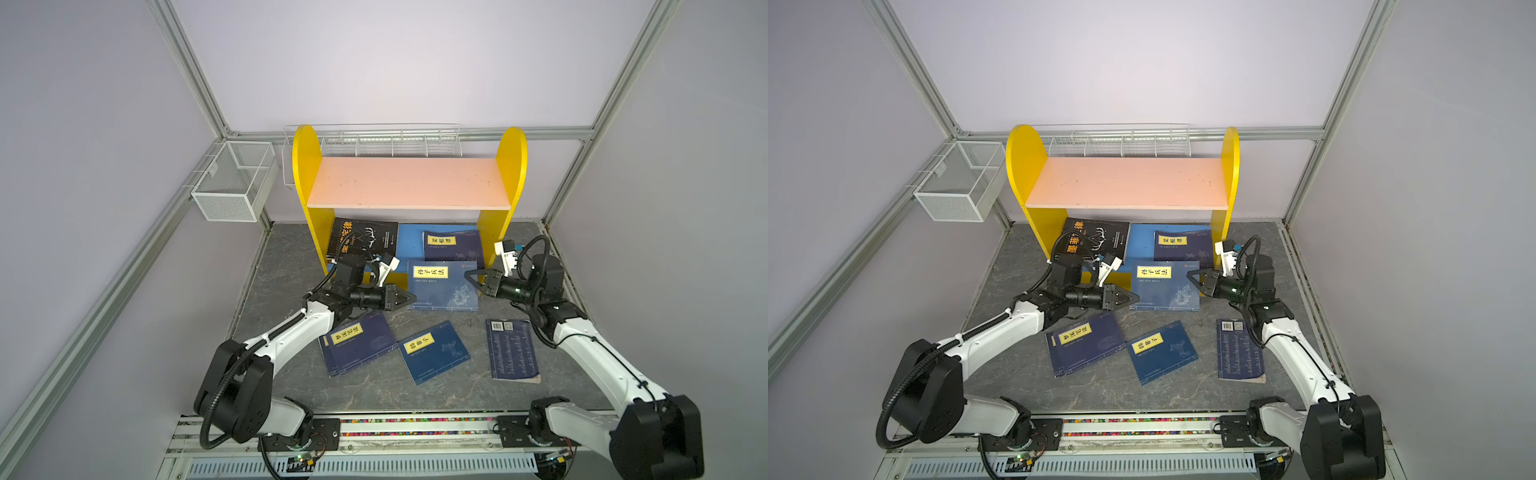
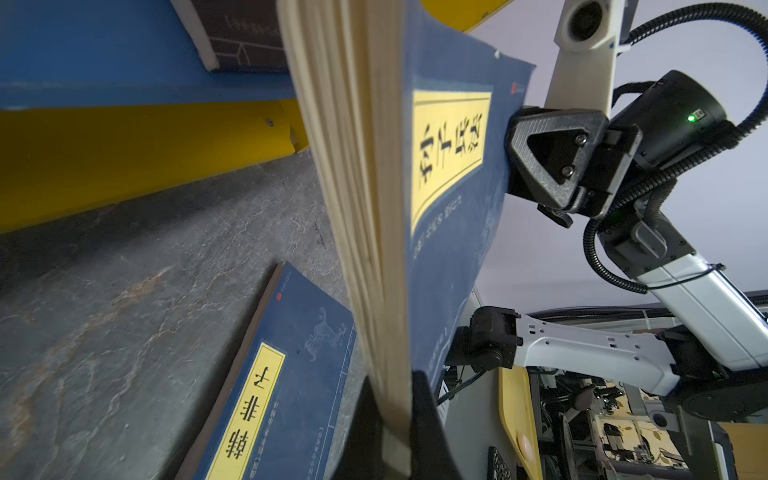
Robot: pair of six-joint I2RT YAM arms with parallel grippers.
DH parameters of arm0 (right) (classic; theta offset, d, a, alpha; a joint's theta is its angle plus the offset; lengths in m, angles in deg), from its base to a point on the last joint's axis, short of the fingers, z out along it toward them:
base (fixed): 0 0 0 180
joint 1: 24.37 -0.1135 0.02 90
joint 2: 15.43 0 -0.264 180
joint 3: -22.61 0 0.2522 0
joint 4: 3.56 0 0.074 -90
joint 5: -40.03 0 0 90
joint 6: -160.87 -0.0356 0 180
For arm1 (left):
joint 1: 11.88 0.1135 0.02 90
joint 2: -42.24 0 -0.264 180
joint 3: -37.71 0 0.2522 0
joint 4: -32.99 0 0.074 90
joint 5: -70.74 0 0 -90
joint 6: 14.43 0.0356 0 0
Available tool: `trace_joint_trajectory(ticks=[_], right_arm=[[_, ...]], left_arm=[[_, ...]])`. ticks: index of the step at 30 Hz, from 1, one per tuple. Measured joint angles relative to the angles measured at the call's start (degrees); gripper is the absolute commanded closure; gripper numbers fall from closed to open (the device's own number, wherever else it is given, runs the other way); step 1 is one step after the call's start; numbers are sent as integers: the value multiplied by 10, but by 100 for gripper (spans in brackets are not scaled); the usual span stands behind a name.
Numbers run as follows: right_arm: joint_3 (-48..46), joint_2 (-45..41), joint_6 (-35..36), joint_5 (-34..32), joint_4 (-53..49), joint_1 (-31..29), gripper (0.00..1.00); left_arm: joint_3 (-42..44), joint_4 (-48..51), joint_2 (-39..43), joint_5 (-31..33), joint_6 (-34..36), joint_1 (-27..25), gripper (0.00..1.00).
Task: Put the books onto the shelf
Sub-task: 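Carry the Sunzi Bingfa book with both grippers toward the blue shelf, then push the book onto the shelf with the left gripper while the right withdraws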
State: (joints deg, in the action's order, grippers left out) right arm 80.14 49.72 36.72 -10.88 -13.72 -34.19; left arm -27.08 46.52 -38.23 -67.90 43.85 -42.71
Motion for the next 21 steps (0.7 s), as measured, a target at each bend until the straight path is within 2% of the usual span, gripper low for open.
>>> trace_joint_trajectory(ticks=[2, 6, 11, 15, 21], right_arm=[[2, -12, 6, -43, -28, 0, 40], [2, -55, 12, -145, -83, 7, 39], [1, -120, 21, -254, -138, 19, 39], [0, -144, 35, -296, -171, 21, 39], [-3, -147, 49, -318, -204, 22, 39]], left_arm=[[-5, -12, 9, 31, -11, 0, 100], [-26, -49, 6, 82, -34, 3, 100], [-107, -68, -46, 94, -38, 3, 100], [-195, -37, -110, 106, -15, 3, 100], [-289, 44, -175, 118, 38, -2, 100]])
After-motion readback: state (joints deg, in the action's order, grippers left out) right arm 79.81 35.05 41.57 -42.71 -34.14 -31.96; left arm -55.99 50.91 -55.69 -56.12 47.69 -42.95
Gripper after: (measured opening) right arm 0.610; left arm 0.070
